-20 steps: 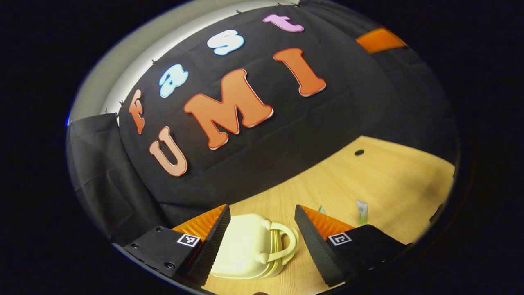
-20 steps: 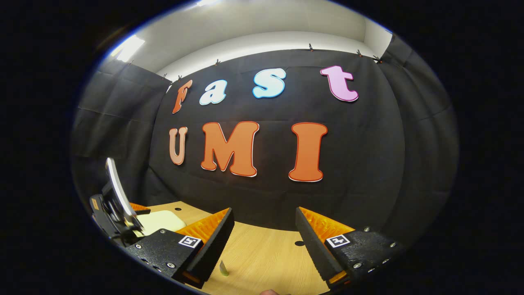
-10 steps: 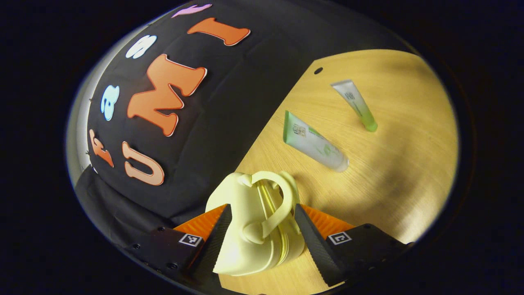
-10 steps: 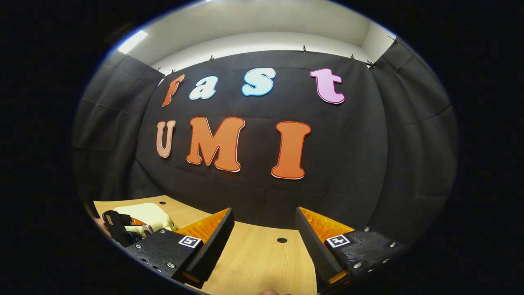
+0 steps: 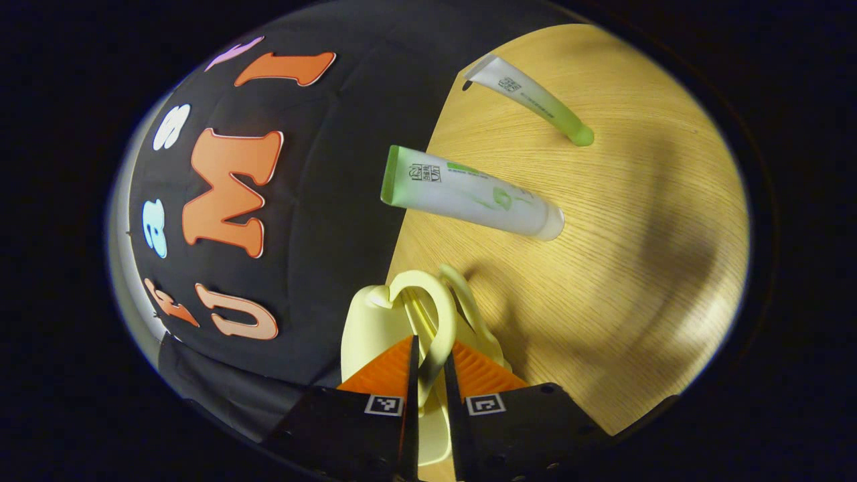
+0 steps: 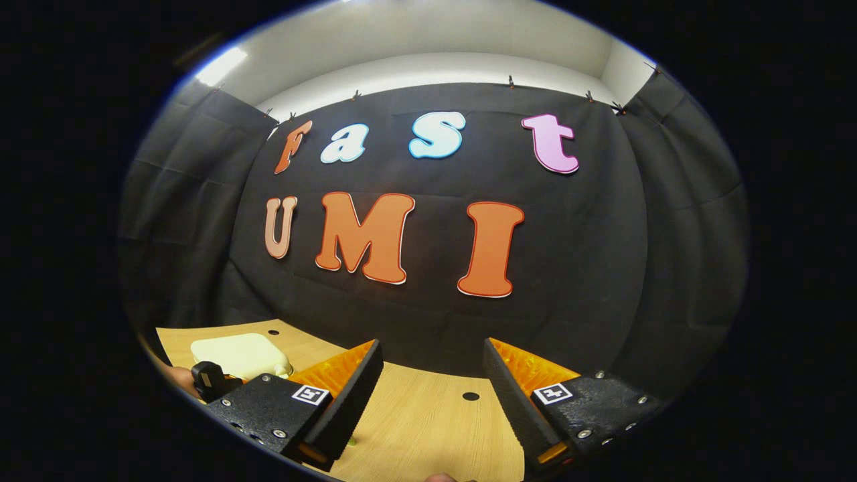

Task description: First open the suitcase, pack the skin care products into it, and then close the suitcase.

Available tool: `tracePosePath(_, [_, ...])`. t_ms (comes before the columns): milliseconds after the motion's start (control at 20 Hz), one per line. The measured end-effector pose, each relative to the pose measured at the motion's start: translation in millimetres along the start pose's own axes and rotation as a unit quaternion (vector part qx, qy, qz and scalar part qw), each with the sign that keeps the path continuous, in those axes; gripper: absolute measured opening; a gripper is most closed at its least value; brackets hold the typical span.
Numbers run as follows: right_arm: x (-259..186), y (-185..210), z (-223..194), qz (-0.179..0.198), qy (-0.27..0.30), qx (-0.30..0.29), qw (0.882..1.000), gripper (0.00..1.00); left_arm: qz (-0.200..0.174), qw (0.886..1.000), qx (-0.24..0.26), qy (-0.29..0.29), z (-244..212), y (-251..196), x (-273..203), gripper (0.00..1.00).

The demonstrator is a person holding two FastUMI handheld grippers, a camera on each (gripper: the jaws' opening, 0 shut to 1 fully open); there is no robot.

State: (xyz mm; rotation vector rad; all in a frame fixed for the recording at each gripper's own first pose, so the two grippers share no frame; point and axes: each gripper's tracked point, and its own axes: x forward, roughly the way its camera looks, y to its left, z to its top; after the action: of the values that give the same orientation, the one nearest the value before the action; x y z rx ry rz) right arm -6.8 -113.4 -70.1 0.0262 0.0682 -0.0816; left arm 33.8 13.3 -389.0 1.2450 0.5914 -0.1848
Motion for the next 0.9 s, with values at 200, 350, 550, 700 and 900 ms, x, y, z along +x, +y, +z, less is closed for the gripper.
tracePosePath(200, [-2, 12, -1, 0.007, 0.001, -0.004, 1.000, 0.95, -0.013, 0.995, -0.103, -0.004, 3, 18, -19, 0.07])
tracePosePath(350, [0, 21, 1, 0.015, 0.000, -0.004, 1.000, 0.95, 0.004, 0.982, -0.190, -0.010, -5, 61, -34, 0.07])
tracePosePath(550, [7, 44, 6, 0.031, -0.002, 0.000, 1.000, 0.95, 0.028, 0.960, -0.278, -0.016, -21, 119, -45, 0.07])
tracePosePath(700, [10, 65, 9, 0.046, 0.002, 0.003, 0.999, 0.95, 0.046, 0.947, -0.317, -0.021, -38, 147, -55, 0.07])
tracePosePath(900, [11, 104, 30, 0.054, -0.011, -0.009, 0.998, 0.95, 0.061, 0.919, -0.386, -0.040, -74, 184, -65, 0.07])
